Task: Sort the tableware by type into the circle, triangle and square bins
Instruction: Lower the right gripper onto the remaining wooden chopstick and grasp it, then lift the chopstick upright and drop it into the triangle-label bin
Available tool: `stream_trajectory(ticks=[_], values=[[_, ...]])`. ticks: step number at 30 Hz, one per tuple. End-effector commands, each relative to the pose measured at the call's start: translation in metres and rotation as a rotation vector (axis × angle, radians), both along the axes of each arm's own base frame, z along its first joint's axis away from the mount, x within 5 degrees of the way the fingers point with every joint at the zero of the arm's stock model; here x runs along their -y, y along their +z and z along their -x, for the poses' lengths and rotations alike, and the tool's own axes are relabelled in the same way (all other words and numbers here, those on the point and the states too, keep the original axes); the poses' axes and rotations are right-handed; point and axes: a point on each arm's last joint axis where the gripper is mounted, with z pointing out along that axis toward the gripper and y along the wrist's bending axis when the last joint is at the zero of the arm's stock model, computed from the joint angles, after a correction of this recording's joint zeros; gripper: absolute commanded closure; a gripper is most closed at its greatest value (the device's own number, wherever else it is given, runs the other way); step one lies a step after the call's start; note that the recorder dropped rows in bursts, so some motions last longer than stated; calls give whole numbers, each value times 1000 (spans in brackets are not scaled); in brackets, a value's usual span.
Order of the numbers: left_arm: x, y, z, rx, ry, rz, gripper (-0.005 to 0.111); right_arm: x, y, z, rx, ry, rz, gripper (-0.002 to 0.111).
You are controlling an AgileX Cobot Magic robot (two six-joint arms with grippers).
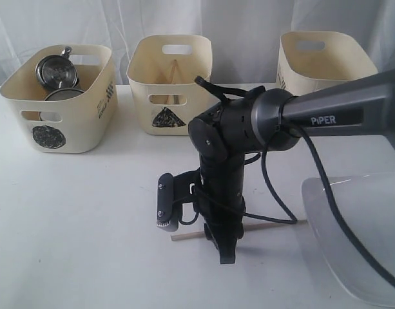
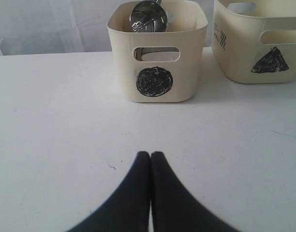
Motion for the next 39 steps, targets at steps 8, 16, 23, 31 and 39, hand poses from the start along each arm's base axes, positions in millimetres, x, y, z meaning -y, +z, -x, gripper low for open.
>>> stream_trajectory(ticks=[8, 16, 23, 31, 39], values=[[0, -1, 0, -2, 3, 14, 107, -13, -15, 14, -215, -204, -148, 108], [0, -1, 0, -2, 3, 14, 107, -33, 4, 13, -372, -623, -507, 108], [0, -1, 0, -2, 3, 14, 107, -2, 50, 0, -191, -872, -774, 108], [0, -1, 0, -2, 3, 14, 107, 56, 75, -11, -124, -1147, -949, 108], [0, -1, 0, -2, 3, 14, 107, 117, 129, -61, 60, -1386, -1441, 108]])
